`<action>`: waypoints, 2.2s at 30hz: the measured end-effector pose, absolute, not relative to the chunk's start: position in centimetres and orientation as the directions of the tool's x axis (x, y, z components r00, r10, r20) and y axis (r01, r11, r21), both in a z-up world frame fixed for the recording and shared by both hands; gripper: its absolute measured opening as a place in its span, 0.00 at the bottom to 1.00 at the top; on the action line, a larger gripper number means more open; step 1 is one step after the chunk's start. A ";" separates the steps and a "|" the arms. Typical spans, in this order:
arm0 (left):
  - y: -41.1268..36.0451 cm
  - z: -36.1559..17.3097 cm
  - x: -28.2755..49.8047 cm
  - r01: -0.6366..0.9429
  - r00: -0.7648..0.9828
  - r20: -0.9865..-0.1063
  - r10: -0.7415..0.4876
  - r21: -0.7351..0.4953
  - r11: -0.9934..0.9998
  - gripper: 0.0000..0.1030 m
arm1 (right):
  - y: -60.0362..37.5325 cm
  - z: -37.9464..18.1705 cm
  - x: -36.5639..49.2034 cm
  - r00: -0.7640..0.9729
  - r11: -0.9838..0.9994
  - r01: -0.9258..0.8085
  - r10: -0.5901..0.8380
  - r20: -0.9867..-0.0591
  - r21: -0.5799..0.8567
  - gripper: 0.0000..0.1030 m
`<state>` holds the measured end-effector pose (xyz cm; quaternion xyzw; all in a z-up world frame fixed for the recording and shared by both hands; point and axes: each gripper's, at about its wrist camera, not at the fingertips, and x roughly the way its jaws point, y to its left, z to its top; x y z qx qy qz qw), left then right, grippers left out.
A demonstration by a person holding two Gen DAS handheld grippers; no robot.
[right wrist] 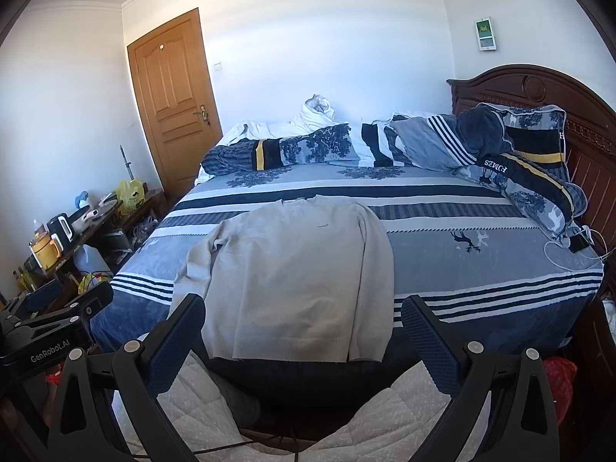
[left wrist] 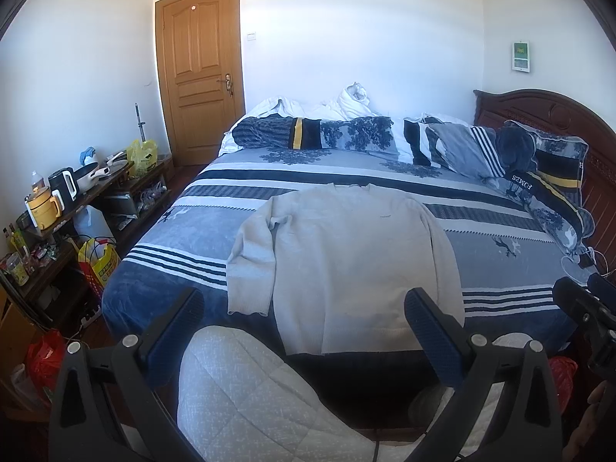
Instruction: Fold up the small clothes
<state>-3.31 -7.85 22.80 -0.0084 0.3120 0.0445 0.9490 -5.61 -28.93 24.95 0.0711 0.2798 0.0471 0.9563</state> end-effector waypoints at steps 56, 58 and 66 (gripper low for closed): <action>6.4 5.0 13.2 -0.220 0.508 -0.853 0.119 0.005 0.975 1.00 | -19.4 15.5 17.8 0.659 0.960 -0.259 0.253 -0.708 0.101 0.95; 7.3 3.6 14.2 -0.229 0.484 -0.871 0.086 -0.031 0.973 1.00 | -18.1 14.2 20.0 0.620 0.948 -0.293 0.288 -0.730 0.125 0.92; 8.1 -1.4 17.7 -0.164 0.446 -0.894 0.042 -0.036 0.986 0.87 | -11.7 8.7 28.2 0.384 0.856 -0.429 0.463 -0.799 0.290 0.82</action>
